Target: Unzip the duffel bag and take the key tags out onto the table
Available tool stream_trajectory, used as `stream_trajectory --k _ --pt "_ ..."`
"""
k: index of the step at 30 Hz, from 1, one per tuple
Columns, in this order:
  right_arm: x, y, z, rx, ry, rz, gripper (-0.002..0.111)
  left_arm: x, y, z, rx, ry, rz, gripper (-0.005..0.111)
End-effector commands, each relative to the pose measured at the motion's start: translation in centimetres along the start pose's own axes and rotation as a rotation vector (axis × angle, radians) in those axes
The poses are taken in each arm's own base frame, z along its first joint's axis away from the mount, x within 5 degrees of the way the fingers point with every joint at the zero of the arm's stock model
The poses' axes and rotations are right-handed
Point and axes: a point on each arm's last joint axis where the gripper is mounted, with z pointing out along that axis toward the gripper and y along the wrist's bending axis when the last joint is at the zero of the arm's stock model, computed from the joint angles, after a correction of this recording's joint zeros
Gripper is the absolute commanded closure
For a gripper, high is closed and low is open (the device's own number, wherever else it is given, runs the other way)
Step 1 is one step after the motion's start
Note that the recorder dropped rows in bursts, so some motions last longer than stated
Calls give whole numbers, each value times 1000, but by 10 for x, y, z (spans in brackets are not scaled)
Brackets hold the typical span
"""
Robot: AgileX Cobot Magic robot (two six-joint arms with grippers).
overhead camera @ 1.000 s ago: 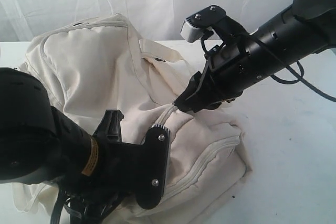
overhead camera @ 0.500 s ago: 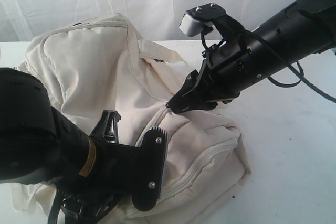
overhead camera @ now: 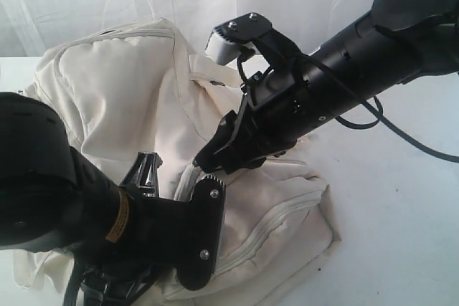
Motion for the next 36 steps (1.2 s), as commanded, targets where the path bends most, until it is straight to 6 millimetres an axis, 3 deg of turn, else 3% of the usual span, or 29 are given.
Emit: stream_trajectory --k 1,10,14,23,27,33,36 --pt "-9 13 -1 -37 -57 0 108 10 -5 -1 44 87 -2 107" --pt "-10 12 -1 -28 -68 10 108 30 -14 -6 150 311 -7 107" --pt "-12 12 -1 -28 -82 20 108 45 -8 -12 61 500 -98 107" --pt "-15 10 0 -17 -123 51 108 33 -10 -6 76 356 -172 106" --pt "-17 8 0 3 -136 51 108 29 -14 -9 109 294 -207 91" --pt "-17 7 0 10 -137 48 108 29 -17 -29 111 186 -231 55" --pt "-16 8 0 7 -135 49 108 33 -18 -41 95 155 -245 48"
